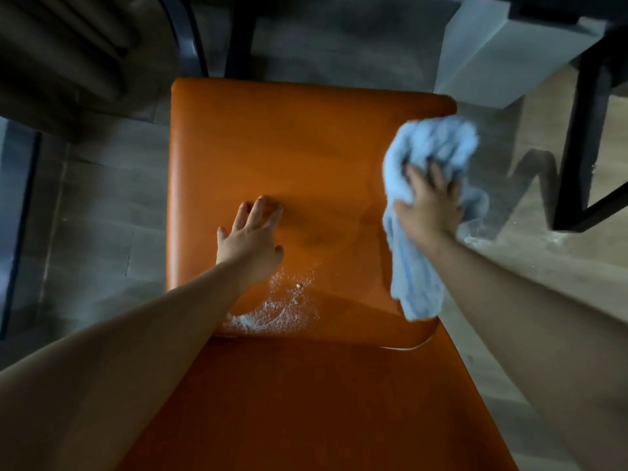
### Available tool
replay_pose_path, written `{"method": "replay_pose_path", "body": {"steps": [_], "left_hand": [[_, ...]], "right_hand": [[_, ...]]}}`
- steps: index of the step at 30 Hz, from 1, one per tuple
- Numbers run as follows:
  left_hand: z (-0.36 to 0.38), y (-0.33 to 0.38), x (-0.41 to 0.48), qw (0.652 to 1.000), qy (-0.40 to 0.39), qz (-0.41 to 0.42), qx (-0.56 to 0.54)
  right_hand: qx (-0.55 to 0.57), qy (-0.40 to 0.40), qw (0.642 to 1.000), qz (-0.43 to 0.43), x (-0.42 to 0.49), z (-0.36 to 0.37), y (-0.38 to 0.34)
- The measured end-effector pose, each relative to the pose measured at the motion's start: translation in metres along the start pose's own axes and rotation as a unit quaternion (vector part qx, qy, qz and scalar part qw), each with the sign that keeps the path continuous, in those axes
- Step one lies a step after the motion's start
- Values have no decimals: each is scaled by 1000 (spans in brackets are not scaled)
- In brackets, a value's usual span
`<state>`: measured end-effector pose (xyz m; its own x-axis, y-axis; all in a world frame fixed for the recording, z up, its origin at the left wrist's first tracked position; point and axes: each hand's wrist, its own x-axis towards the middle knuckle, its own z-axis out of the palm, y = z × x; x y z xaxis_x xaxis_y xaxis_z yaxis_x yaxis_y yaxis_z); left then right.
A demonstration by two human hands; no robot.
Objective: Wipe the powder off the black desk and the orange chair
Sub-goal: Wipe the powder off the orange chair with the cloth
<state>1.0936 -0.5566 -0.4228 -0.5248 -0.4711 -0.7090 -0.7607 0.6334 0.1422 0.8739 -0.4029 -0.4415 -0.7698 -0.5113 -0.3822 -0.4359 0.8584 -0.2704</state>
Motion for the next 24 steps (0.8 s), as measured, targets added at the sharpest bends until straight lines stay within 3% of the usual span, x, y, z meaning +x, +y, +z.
{"method": "replay_pose_path", "body": {"steps": [3,5,6,8,10,11,13,14,17,19,22,24], "left_hand": [[10,-4,-9,1000,1,10,1],[17,-8,-14,1000,1,18,6],[19,-10,-16,1000,2,21,10],[23,-13,-19,1000,3,26,13],[24,-16,-20,999,9,30,13],[24,-17,-20,999,12,30,10],[24,-19,-22,999,15,31,4],[24,-19,-23,999,15,32,3],[23,-20,-28,999,14,30,1],[20,-24,-30,999,20,26,-8],[15,-35,-34,999,26,17,-18],[12,-43,-36,999,32,9,-19]], "right_hand": [[-106,-42,983,-146,-78,17,23],[-147,-57,970,-184,-92,16,50],[-153,-60,975,-153,-83,11,60],[-104,-40,994,-1,-54,2,71],[-15,35,989,142,-27,-11,64],[2,83,985,150,-21,-15,52],[-8,142,989,47,-25,-11,16],[-14,133,991,-19,-32,-4,-4],[-103,-35,974,-197,-58,28,-47],[-161,-94,950,-252,-56,37,-39],[-193,-53,959,-203,-39,19,0],[-143,-19,988,-48,-35,8,19]]}}
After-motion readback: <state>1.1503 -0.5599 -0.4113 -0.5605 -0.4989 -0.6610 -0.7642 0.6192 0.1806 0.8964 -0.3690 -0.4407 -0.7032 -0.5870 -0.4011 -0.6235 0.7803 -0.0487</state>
